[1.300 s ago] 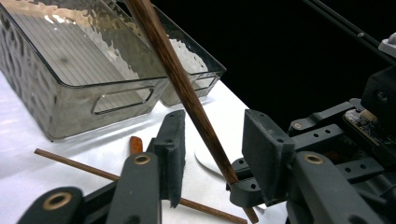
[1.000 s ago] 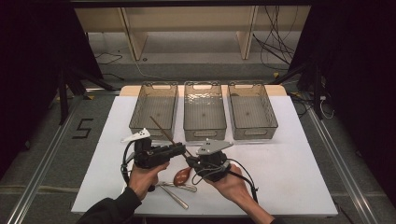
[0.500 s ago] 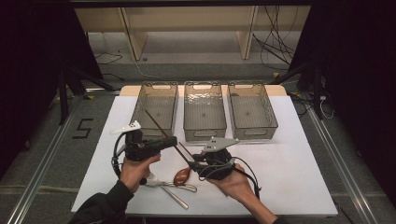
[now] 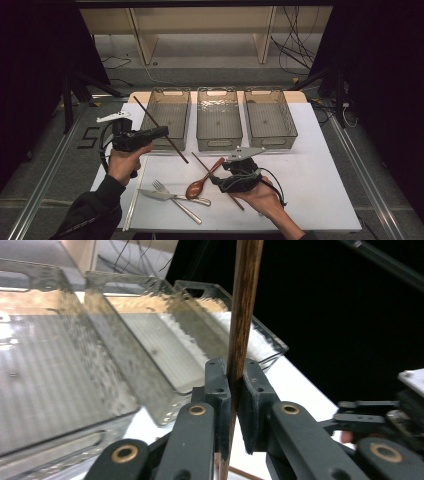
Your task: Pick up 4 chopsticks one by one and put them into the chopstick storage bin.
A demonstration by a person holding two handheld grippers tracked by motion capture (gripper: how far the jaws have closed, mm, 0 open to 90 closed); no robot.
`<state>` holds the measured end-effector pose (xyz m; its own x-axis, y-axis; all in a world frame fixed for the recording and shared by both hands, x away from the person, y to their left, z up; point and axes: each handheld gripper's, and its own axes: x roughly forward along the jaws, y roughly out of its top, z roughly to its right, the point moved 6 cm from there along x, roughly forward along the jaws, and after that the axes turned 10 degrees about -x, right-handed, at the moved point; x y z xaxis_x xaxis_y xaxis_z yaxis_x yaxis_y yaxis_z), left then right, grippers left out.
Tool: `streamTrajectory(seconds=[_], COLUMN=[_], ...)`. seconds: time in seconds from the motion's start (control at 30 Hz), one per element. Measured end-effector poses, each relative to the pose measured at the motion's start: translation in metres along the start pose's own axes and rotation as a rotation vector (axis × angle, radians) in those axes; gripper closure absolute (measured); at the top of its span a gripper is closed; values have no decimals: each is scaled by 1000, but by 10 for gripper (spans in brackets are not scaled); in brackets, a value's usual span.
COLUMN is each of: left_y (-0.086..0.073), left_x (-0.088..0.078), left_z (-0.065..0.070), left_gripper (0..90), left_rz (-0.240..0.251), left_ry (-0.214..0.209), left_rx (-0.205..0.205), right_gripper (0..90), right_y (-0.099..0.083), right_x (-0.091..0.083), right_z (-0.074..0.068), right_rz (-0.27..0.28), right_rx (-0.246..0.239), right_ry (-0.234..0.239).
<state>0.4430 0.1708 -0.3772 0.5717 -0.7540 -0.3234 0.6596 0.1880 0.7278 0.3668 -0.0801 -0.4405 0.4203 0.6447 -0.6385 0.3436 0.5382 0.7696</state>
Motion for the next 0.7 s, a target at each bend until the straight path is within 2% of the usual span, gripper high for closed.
streamTrajectory(seconds=[0.13,0.37,0.7], left_y=[14,37,65], left_x=[3,7,13], left_z=[-7,-19,-31], left_gripper=[833,831,829], left_rz=[-12,-5,12], left_ry=[31,78,137], left_rx=[-1,-15,-2], right_gripper=[354,325,315], right_y=[-4,-7,-9], right_x=[-4,-8,-7], right_z=[3,3,0], right_rz=[-10,-10,-17], right_rx=[9,16,17], right_ry=[-5,-12,-7])
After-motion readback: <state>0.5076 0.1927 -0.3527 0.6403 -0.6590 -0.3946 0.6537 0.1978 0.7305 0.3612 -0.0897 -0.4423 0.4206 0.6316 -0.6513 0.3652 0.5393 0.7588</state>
